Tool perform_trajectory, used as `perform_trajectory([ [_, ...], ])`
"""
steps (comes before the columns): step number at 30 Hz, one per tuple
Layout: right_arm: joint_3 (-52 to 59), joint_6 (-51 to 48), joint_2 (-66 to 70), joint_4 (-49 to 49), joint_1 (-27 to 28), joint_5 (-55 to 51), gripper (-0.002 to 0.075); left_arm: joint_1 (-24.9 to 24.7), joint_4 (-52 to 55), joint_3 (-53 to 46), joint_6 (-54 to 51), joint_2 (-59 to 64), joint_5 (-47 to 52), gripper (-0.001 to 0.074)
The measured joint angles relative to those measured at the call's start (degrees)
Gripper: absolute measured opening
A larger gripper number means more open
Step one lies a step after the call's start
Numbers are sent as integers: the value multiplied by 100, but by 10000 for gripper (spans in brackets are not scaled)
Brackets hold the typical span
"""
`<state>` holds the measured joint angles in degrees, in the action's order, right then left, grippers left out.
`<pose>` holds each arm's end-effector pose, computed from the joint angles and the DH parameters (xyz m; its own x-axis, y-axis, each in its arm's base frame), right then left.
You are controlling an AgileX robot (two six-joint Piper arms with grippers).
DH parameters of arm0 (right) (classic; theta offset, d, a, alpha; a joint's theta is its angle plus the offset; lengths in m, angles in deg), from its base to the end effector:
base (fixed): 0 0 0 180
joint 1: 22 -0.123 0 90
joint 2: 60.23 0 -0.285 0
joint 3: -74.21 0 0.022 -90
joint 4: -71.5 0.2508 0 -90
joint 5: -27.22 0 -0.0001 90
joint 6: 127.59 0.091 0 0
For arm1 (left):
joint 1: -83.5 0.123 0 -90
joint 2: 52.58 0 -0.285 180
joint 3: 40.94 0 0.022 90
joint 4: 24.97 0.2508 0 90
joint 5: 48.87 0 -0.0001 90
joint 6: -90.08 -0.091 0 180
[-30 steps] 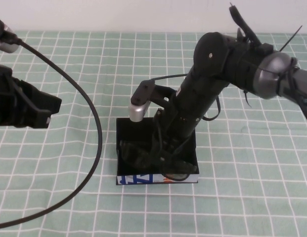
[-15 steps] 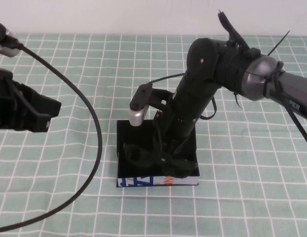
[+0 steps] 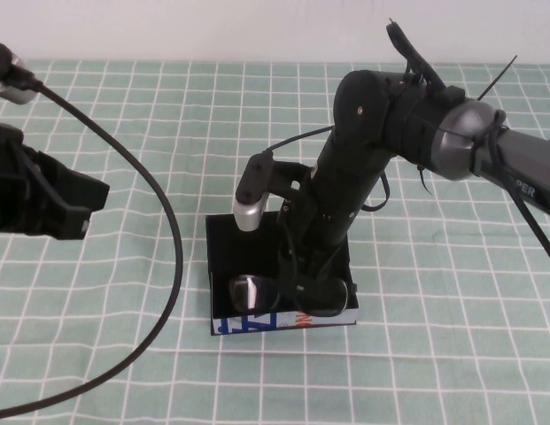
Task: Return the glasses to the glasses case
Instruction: Place the glasses in the glasses case
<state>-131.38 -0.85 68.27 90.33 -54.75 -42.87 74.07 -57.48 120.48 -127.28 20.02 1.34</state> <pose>0.3541 0.2606 0.2256 -0.1712 -0.9337 -0.3144 -0.9839 0.1451 0.1048 0.2137 -0.0736 0.3516 -0.5787 0.3377 -0.7424 0.6019 0.7911 -0.1093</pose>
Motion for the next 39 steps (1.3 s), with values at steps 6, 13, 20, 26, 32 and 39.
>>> perform_trajectory([
  [6, -34, -15, -13, 41, 0, 0, 292, 0, 0, 0, 0, 0, 4, -6],
  [13, -349, -15, -337, 111, 0, 0, 265, 0, 0, 0, 0, 0, 4, -5],
  [20, -337, 535, -566, -126, 0, -12, 24, 0, 40, 0, 0, 0, 139, -6],
  [26, 563, 701, -577, -643, 11, -1, -9, 0, 215, 0, 0, 0, 243, -6],
  [32, 1402, 715, -567, -639, 378, 498, -11, 0, 215, 0, 0, 0, 243, -5],
  [39, 1466, 715, -578, -264, 618, 935, -11, 0, 215, 0, 0, 0, 243, -5],
])
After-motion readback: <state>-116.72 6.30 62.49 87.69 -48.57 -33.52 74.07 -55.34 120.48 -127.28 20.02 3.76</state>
